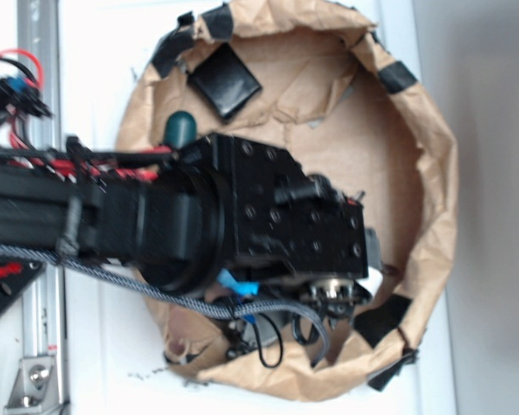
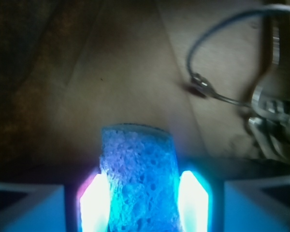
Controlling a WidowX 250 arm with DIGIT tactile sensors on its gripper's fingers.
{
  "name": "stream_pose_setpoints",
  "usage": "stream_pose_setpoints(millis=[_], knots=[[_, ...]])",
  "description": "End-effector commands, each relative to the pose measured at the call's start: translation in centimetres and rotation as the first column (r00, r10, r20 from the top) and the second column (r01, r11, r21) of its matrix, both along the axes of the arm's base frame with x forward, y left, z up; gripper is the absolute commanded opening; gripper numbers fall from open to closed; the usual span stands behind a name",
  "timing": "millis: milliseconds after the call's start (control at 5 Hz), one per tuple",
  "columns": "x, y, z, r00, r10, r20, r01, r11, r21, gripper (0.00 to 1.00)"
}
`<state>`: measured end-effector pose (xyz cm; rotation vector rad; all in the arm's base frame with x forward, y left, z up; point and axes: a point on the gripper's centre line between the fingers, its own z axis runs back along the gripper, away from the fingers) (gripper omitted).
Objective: Grab the blue sponge.
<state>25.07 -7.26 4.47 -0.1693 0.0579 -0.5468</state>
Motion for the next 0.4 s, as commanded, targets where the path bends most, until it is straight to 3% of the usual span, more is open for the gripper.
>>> stream_pose_setpoints(millis=[0, 200], knots=[[0.0, 3.3, 6.4, 0.971, 0.184, 0.154, -0.183, 0.983, -0.021, 0.00], [0.2, 4.7, 8.3, 0.954, 0.242, 0.178, -0.232, 0.970, -0.076, 0.00]])
